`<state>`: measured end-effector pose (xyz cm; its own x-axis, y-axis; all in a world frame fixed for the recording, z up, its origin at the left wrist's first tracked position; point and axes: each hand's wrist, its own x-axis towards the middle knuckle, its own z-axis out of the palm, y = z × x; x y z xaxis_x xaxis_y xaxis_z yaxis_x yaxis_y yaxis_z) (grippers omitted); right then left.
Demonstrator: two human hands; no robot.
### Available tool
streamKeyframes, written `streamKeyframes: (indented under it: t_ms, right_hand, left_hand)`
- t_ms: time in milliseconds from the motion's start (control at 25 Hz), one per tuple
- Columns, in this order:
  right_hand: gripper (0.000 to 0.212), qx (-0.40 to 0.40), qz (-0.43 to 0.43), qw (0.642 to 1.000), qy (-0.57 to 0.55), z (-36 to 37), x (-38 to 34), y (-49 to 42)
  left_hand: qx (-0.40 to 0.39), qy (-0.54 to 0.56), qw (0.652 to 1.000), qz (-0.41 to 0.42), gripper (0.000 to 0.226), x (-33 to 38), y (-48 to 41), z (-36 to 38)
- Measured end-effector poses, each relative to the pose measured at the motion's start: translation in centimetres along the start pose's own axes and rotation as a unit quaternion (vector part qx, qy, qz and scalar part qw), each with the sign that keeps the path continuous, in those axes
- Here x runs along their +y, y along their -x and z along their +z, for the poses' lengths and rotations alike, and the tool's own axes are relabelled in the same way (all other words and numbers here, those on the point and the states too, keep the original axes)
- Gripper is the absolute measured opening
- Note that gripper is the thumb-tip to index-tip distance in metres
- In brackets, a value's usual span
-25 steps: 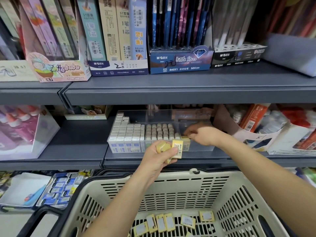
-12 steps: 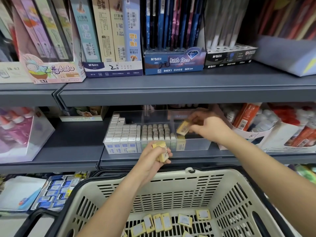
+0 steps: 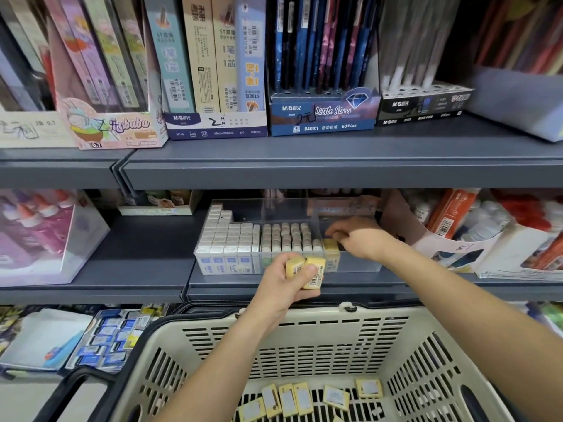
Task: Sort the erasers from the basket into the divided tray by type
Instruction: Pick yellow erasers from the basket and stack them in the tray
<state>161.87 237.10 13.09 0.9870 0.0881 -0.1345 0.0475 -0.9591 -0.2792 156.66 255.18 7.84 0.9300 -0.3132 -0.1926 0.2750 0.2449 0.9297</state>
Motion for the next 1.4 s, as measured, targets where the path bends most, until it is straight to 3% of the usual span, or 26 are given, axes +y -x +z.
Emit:
streamKeyframes:
  t_ms: [80,160,360,560,680,760,1040,1160,1280,1400]
  right_hand:
    - [0.026,0.098,-0.010,0.991,-0.095,-0.1,-0.2,1.1]
    - [0.018,0.137,-0.025,0.969,-0.205,-0.1,-0.9,2.7]
    - [0.014,0.050,-0.101,0.974,-0.195,1.0,-2.3,5.6]
    - [0.006,0.076,-0.038,0.946,-0.312,-1.3,-0.1,4.4]
    - [0.015,0.134,0.021,0.964,-0.230,-2.3,1.1,2.0]
    - [0.019,0.120,0.031,0.981,-0.147,-1.8,1.0,0.6]
    - [0.018,0.120,0.031,0.985,-0.120,-0.9,1.1,-1.2]
    - [0.015,0.056,0.030,0.993,-0.097,0.2,0.9,-1.4]
    - [0.025,-0.007,0.020,1.000,-0.019,0.9,0.8,-1.4]
    - [0.029,0.031,0.006,0.999,-0.016,0.5,0.7,-0.5]
  left_hand:
    - [0.008,-0.001,1.000,0.004,0.017,0.0,-0.1,0.0]
    - [0.011,-0.001,1.000,0.006,0.014,0.0,-0.2,0.0]
    - [-0.009,0.011,1.000,0.009,0.011,0.2,0.0,0.2]
    - [-0.043,0.028,0.999,0.013,0.022,0.0,0.2,-0.4]
    - [-0.040,-0.009,0.999,0.017,0.025,-0.2,0.2,-0.3]
    - [-0.022,-0.035,0.999,0.026,0.027,-0.5,0.1,-0.1]
    - [-0.001,-0.025,0.998,0.063,0.026,-1.2,-0.4,-0.5]
    - [0.006,-0.062,0.994,0.085,0.028,-1.3,-0.6,-0.5]
    - [0.017,-0.068,0.993,0.090,0.031,-1.5,-0.8,-0.5]
    - [0.018,-0.065,0.994,0.083,0.035,-1.5,-0.9,-0.7]
